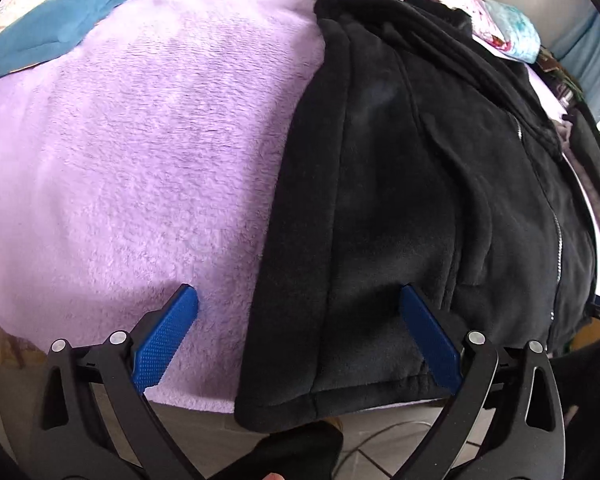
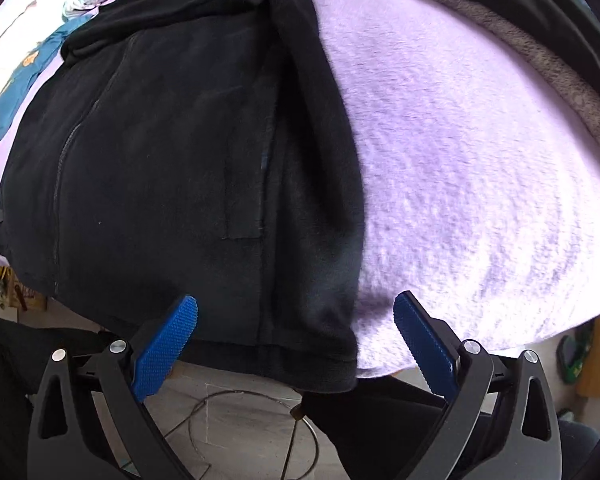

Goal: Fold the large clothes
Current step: 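Grasp the black jacket's hem with both tools side by side, then lift the hem with both tools and fold it toward the collar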

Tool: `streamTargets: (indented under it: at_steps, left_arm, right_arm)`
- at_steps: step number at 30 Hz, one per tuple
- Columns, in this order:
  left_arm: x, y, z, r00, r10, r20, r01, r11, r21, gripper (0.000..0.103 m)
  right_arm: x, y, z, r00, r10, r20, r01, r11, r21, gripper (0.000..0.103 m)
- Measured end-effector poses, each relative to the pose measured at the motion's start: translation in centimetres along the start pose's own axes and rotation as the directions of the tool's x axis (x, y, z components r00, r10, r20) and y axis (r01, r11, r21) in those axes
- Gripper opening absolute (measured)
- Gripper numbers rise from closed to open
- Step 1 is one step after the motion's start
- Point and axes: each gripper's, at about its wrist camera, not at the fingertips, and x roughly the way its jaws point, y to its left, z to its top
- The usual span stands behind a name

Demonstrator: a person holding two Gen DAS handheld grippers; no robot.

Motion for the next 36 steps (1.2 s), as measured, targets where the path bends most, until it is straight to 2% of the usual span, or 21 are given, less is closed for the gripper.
streamTargets:
  at_steps: [4,9,11,13,16,17,18,19,21,22,23,24,27,36]
  left_arm:
    - [0.1,-0.3,0.1,0.999,-0.052,-0.005,0.052,0.999,0.01,0.097]
    - [0.3,0.6,0.5,0.994,-0.104,-0.011,0.104,0.993,-0.048,0.097]
    - [0.3,0.5,0.5,0.994,-0.108,-0.014,0.107,0.993,-0.049,0.096]
    - [0.4,0.4,0.6,0.993,-0.115,-0.017,0.114,0.993,-0.043,0.092]
    - [0.4,0.4,0.6,0.994,-0.11,-0.022,0.109,0.993,-0.042,0.074]
    - [0.5,0.4,0.7,0.993,-0.117,-0.022,0.116,0.992,-0.043,0.06]
    - [0.5,0.5,0.6,0.992,-0.124,-0.025,0.123,0.991,-0.048,0.053]
    - [0.4,0.8,0.5,0.991,-0.132,-0.028,0.131,0.99,-0.055,0.05]
    - [0.3,1.2,0.5,0.985,-0.169,-0.03,0.166,0.982,-0.086,0.028]
    - [0.3,1.5,0.4,0.982,-0.185,-0.031,0.181,0.978,-0.1,0.024]
    - [0.2,1.6,0.4,0.979,-0.203,-0.032,0.199,0.974,-0.108,0.014]
    - [0.0,1.4,0.4,0.975,-0.219,-0.031,0.214,0.971,-0.108,0.011]
    - [-0.3,0.9,0.4,0.976,-0.218,-0.031,0.214,0.973,-0.091,0.009]
    - [-0.8,0.7,0.4,0.977,-0.213,-0.011,0.212,0.974,-0.083,0.009]
  right_arm:
    - [0.7,1.1,-0.1,1.0,0.01,-0.008,-0.011,0.999,-0.048,0.097]
    - [1.6,1.8,-0.1,0.999,0.045,-0.026,-0.046,0.996,-0.071,0.097]
    - [1.7,1.4,0.0,0.998,0.058,-0.027,-0.059,0.997,-0.057,0.094]
    - [1.7,0.9,0.0,0.998,0.065,-0.025,-0.066,0.997,-0.041,0.083]
    - [1.7,0.4,0.0,0.997,0.075,-0.026,-0.076,0.997,-0.028,0.069]
    - [1.6,0.3,0.0,0.996,0.084,-0.026,-0.084,0.996,-0.022,0.067]
    - [1.5,0.1,0.0,0.995,0.095,-0.025,-0.095,0.995,-0.011,0.061]
    - [1.5,-0.1,0.0,0.994,0.107,-0.026,-0.107,0.994,-0.001,0.055]
    - [1.2,-0.5,-0.1,0.991,0.129,-0.024,-0.129,0.991,0.021,0.043]
    - [1.1,-0.7,-0.2,0.989,0.145,-0.023,-0.144,0.989,0.031,0.036]
    - [0.9,-0.8,-0.1,0.987,0.158,-0.024,-0.158,0.987,0.036,0.031]
    - [0.7,-0.9,-0.2,0.985,0.174,-0.02,-0.173,0.984,0.041,0.027]
    - [0.4,-0.9,-0.4,0.977,0.214,-0.014,-0.213,0.976,0.047,0.019]
    - [-0.7,-1.0,0.0,0.974,0.226,0.001,-0.226,0.973,0.049,0.018]
